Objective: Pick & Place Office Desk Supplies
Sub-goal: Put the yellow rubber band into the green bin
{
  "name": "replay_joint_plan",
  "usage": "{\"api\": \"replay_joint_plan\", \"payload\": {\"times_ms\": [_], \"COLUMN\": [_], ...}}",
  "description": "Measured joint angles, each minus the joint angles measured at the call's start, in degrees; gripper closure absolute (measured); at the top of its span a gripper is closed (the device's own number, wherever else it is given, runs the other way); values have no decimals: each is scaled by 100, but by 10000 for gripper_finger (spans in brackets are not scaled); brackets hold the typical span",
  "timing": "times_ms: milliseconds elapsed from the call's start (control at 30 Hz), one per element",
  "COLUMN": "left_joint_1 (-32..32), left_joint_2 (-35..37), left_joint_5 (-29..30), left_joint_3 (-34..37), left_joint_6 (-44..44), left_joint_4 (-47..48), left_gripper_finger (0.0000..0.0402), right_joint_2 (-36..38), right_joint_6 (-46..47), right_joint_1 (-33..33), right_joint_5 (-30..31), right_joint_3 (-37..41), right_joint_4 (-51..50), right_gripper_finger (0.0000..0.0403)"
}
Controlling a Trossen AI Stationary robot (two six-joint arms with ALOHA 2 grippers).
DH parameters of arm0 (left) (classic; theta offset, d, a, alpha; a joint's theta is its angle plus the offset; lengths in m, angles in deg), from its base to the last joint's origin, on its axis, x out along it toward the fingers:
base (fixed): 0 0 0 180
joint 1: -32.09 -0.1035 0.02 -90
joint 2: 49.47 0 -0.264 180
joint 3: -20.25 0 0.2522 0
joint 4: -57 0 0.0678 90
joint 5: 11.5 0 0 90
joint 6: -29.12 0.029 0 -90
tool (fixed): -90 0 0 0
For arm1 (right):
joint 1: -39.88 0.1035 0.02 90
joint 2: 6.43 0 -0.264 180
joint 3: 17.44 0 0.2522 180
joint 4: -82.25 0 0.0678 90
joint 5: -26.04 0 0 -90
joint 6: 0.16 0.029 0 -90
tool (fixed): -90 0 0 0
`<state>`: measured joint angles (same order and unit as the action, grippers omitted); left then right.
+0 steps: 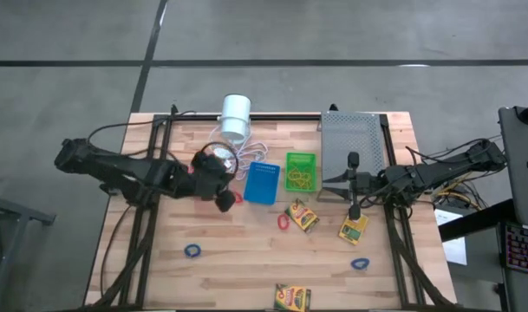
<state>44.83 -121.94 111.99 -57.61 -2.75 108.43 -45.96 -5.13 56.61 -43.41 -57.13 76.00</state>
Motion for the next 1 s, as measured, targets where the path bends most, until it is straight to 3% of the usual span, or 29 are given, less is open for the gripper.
{"api": "replay_joint_plan", "payload": {"times_ms": [100, 200, 500, 700, 800, 1000], "left_joint_1": [-289, -609, -1676, -2003, -2014, -2023], "left_joint_2": [0, -2, -2, -80, -256, -831], "left_joint_5": [-216, -829, -3015, -4034, -4260, -4260], "left_joint_3": [122, 300, 1272, 2152, 2299, 1903], "left_joint_6": [1483, 2538, 3786, 4531, 5035, 5090], "left_joint_4": [-905, -1793, -4534, -6639, -7183, -7351], "left_gripper_finger": [399, 399, 399, 399, 399, 399], "right_joint_2": [0, 0, 0, 0, 0, 0], "right_joint_6": [0, 0, 0, 0, 1, 2], "right_joint_1": [1, 2, 1, 0, 0, 2], "right_joint_5": [0, -1, 0, -1, 1, -1], "right_joint_3": [0, 0, 0, 0, 0, 2], "right_joint_4": [0, 0, 0, 0, 1, -1], "right_gripper_finger": [328, 328, 328, 328, 328, 328]}}
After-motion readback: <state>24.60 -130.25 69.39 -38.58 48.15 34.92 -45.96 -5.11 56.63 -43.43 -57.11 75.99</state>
